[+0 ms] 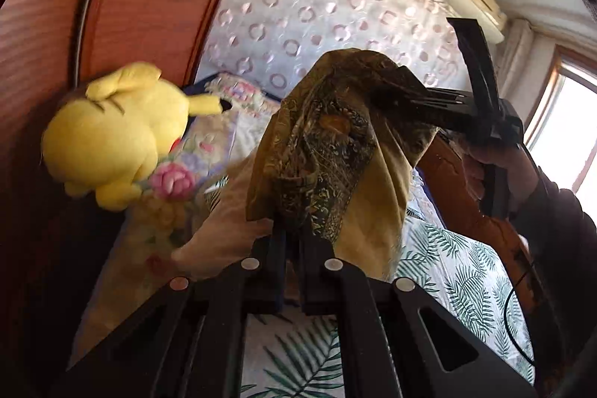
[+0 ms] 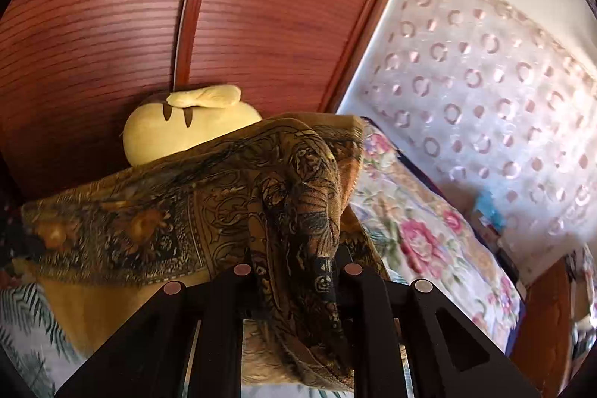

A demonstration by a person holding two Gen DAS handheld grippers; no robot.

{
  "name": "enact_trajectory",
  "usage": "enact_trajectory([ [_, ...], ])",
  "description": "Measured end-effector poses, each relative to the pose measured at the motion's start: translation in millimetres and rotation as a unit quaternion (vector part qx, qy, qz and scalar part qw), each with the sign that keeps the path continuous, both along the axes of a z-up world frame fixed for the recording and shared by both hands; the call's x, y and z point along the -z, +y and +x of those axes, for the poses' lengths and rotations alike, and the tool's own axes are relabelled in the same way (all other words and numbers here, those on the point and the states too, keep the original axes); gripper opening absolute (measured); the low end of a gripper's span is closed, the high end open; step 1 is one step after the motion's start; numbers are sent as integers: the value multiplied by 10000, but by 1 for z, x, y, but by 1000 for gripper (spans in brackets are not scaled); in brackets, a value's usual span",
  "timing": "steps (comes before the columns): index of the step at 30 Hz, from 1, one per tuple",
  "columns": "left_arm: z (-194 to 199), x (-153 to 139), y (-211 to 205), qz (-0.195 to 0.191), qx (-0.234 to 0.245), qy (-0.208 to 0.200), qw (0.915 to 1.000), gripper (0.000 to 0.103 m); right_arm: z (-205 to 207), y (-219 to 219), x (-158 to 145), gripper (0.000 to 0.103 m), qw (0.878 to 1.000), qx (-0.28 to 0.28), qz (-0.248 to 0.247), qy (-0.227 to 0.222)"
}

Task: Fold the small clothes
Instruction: 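Carry the folded shirt with both tools toward the yellow plush toy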

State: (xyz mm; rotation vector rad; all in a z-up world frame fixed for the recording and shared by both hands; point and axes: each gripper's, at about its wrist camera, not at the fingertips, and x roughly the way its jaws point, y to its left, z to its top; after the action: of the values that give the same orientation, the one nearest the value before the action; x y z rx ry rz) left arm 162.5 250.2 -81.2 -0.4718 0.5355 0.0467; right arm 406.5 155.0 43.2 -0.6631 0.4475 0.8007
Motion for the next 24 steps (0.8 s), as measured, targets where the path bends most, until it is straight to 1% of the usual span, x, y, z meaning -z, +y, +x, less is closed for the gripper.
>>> enact_trajectory([
  [1, 1, 7, 5, -35, -73, 102, 9999, 6, 6, 0, 3, 21, 9999, 74, 17, 95],
  [2, 2, 9, 6, -39, -99, 150, 9998, 6, 13, 4, 7, 26, 9997, 140, 26, 181],
  [3, 3, 13, 7, -21, -128, 231, 9996, 6, 20, 5, 9, 35, 9994, 234, 52, 237],
  [4, 3, 16, 8, 14, -144, 292, 9995, 6, 24, 4, 8, 39, 9991, 316, 110, 258],
  [6, 4, 19, 7, 124, -169, 362, 9991, 6, 25, 4, 5, 54, 9986, 437, 267, 132],
  [7, 5, 19, 5, 222, -164, 395, 9988, 6, 26, -1, 4, 56, 9980, 529, 354, 31],
  [8, 6, 19, 4, 280, -166, 416, 9986, 6, 27, -8, 2, 57, 9974, 581, 432, 32],
  [10, 7, 17, 3, 384, -198, 443, 9981, 6, 28, -22, 4, 57, 9964, 598, 551, 239],
  [12, 7, 17, 5, 444, -171, 480, 9977, 8, 29, -34, 6, 57, 9955, 676, 586, 324],
  [14, 5, 12, 2, 612, -213, 502, 9966, 15, 27, -46, 7, 57, 9946, 681, 653, 426],
  [15, 4, 10, 3, 688, -220, 479, 9962, 24, 20, -50, 7, 57, 9939, 699, 713, 467],
  [16, 1, 6, 2, 792, -228, 416, 9957, 36, 9, -57, 6, 57, 9926, 701, 843, 524],
  [18, -7, -4, -3, 1015, -229, 279, 9942, 50, -11, -73, 6, 57, 9887, 711, 1131, 674],
  [19, -10, -9, -6, 1107, -218, 242, 9933, 62, -23, -80, 8, 57, 9870, 702, 1247, 731],
  [20, -12, -13, -8, 1165, -199, 199, 9928, 71, -34, -87, 10, 57, 9859, 693, 1318, 768],
  [21, -16, -18, -12, 1200, -181, 148, 9925, 83, -47, -97, 12, 57, 9856, 671, 1354, 757],
  [24, -24, -32, -25, 1362, -102, 64, 9906, 89, -87, -126, 21, 57, 9835, 700, 1485, 758],
])
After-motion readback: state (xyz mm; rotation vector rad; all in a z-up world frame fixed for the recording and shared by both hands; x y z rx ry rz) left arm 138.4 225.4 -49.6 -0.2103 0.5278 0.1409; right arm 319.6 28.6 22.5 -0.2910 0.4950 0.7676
